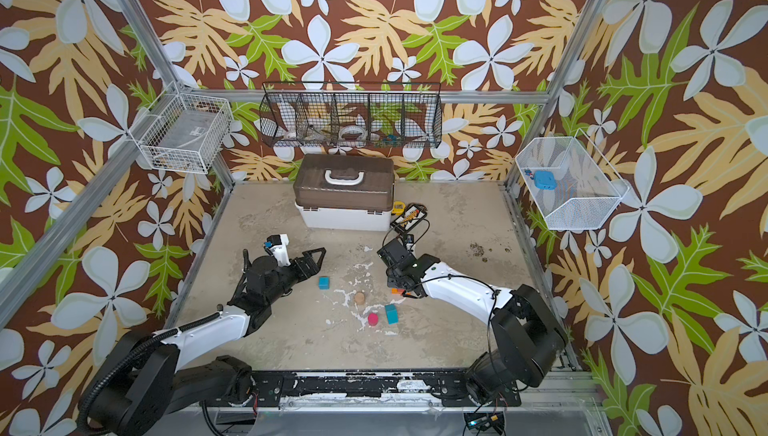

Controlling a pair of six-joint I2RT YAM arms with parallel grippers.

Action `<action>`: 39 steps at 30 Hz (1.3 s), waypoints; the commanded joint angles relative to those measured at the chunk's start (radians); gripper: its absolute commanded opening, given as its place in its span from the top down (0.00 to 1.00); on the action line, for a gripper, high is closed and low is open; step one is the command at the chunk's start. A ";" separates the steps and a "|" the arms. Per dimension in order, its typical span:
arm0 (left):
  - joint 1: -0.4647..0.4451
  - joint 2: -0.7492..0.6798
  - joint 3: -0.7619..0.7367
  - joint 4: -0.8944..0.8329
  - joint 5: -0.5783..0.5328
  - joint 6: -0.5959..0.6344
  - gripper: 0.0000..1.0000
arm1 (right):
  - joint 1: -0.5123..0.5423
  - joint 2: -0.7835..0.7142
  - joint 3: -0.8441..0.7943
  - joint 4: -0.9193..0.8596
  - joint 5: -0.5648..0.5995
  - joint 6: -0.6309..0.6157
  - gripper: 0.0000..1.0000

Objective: Build the wood block tower
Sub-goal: 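Lower the magenta block onto the top of the stack, then open the right gripper and rise away from the stack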

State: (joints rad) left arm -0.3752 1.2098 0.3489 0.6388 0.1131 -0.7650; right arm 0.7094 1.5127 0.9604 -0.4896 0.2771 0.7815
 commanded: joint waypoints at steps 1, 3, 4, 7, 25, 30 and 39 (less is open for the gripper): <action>0.000 0.002 0.007 0.006 0.008 -0.003 0.00 | 0.001 -0.002 -0.001 0.004 0.001 0.009 0.60; 0.001 0.002 0.007 0.006 0.008 -0.004 0.00 | 0.001 0.001 0.000 0.005 -0.001 0.009 0.63; 0.000 0.002 0.007 0.006 0.008 -0.004 0.00 | 0.001 0.001 0.000 0.006 -0.002 0.009 0.65; 0.001 0.002 0.007 0.006 0.008 -0.003 0.00 | 0.001 0.005 0.001 0.007 -0.003 0.011 0.67; 0.000 0.006 0.009 0.007 0.008 -0.005 0.00 | 0.001 0.004 -0.001 0.005 -0.004 0.018 0.67; 0.001 0.005 0.009 0.007 0.008 -0.005 0.00 | 0.000 -0.002 0.000 0.002 -0.006 0.017 0.57; 0.001 0.002 0.009 0.007 0.010 -0.004 0.00 | 0.001 -0.056 0.004 -0.032 0.007 0.017 0.44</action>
State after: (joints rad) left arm -0.3752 1.2144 0.3489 0.6388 0.1131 -0.7654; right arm 0.7097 1.4738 0.9596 -0.4942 0.2661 0.7933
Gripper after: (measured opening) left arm 0.996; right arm 0.552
